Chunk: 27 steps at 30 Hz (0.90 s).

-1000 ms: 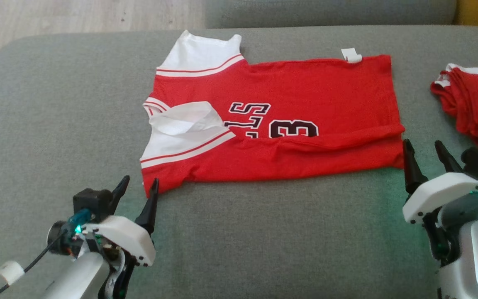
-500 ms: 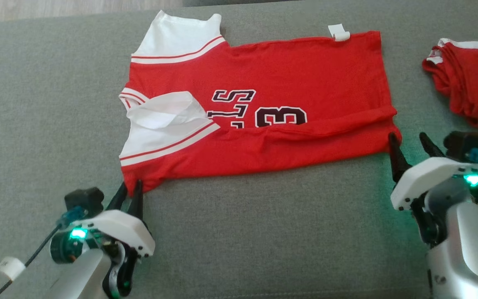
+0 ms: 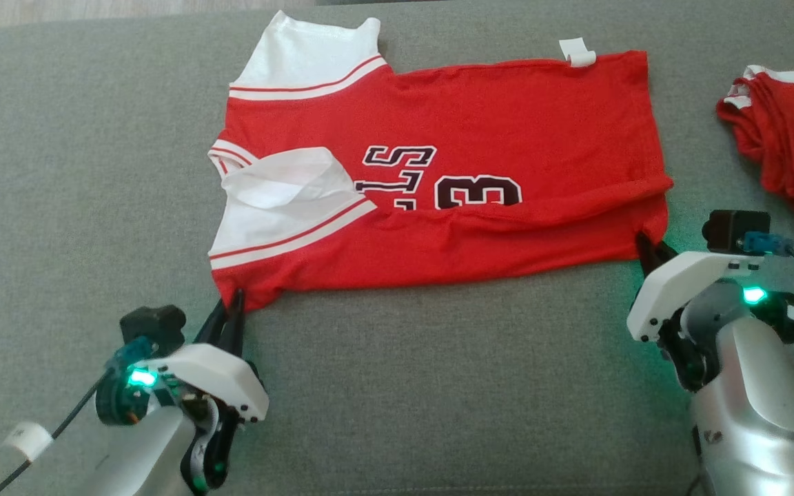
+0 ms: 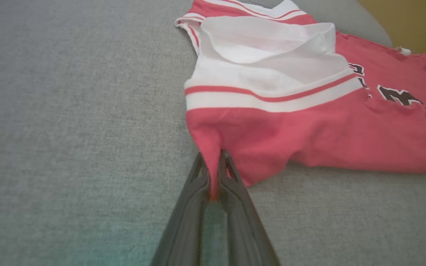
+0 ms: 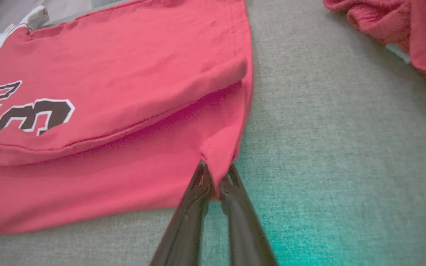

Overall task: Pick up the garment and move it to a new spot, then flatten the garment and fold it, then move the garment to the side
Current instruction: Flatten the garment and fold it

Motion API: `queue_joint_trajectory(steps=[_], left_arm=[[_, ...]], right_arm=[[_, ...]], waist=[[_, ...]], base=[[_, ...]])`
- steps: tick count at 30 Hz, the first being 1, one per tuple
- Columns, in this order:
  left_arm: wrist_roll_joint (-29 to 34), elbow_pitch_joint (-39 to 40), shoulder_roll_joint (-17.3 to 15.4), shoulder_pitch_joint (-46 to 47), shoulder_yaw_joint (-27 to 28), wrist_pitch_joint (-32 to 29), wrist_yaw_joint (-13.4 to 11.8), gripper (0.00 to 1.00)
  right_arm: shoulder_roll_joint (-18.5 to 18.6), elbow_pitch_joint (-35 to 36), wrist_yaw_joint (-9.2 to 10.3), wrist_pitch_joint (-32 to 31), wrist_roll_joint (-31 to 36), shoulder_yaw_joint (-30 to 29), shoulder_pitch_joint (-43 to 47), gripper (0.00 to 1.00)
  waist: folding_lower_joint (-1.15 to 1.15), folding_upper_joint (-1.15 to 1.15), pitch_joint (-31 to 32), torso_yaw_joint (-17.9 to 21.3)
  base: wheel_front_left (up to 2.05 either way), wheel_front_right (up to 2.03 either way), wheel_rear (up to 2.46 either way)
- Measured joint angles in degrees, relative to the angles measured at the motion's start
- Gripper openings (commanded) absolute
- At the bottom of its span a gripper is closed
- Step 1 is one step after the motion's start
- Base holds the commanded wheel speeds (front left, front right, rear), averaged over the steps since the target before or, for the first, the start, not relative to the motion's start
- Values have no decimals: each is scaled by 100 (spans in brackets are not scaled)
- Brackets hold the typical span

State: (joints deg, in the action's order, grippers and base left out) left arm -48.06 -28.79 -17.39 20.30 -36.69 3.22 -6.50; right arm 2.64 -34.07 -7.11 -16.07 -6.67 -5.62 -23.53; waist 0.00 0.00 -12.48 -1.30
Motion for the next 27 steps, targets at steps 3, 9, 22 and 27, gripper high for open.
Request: queue_joint_trajectory(steps=[3, 9, 22, 27], left_arm=[[101, 152, -68, 3, -30, 14, -1, 0], [289, 771, -491, 94, -37, -31, -52, 0], [381, 2729, -1322, -789, -200, -603, -559, 0], [341, 2907, -1303, -1426, -283, -599, -771, 0]], right_arm=[[0, -66, 0, 65, -40, -21, -58, 0], [0, -46, 0, -52, -89, -138, -80, 0], [105, 1132, 0, -653, -471, -322, 749, 0], [26, 1648, 0, -691, -591, -436, 1657, 0]], waist=[[0, 0, 53, -15], [0, 0, 228, -38], [-1, 0, 574, -105], [-1, 0, 597, -124]], base=[[0, 0, 0], [0, 0, 0], [0, 0, 0], [0, 0, 0]])
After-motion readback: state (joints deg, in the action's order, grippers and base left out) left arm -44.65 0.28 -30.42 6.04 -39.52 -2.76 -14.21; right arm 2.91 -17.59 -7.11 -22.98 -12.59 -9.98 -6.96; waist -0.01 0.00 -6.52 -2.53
